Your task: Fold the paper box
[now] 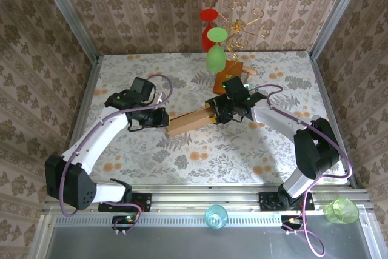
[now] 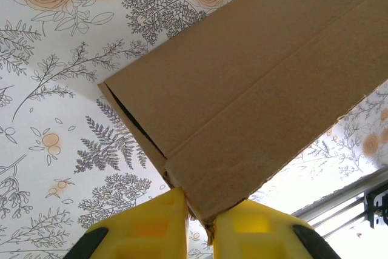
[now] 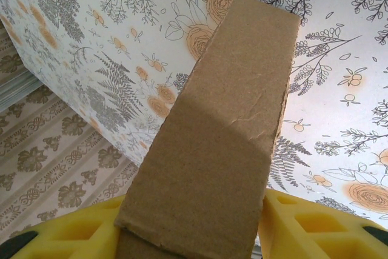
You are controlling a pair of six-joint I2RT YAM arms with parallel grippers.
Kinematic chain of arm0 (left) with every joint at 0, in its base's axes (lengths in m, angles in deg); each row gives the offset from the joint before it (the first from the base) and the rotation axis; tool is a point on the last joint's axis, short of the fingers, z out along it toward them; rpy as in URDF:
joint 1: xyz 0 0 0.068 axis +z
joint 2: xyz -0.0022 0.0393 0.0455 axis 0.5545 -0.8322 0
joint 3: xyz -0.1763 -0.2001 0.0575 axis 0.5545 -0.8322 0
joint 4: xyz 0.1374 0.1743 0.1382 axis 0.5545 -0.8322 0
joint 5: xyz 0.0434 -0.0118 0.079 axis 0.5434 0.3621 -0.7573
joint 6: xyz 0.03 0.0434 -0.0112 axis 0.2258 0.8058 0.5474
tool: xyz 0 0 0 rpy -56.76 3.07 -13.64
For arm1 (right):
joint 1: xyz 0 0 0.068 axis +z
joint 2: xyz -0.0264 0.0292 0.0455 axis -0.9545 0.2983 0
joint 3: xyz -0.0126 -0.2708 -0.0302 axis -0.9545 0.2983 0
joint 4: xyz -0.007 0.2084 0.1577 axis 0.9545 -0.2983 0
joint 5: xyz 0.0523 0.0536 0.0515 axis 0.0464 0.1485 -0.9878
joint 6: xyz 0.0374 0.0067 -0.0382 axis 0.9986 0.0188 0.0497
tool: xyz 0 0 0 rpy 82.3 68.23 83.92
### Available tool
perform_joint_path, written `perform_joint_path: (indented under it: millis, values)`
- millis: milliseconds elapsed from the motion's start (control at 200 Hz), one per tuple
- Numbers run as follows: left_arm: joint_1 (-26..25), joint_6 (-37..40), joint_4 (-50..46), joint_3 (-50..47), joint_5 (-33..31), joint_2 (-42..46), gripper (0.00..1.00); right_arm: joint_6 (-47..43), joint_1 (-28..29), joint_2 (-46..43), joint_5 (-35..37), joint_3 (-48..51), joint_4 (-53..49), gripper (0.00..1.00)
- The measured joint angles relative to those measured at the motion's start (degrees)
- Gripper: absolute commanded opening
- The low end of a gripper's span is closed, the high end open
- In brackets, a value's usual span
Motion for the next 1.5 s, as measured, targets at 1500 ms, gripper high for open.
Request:
perform_joint_path:
  millis: [1500]
  values:
    - [-0.1, 0.9, 22.1, -14.5, -5.2, 7.5, 0.10, 0.6, -0.4, 0.7, 1.2, -0.9, 0.0, 0.53]
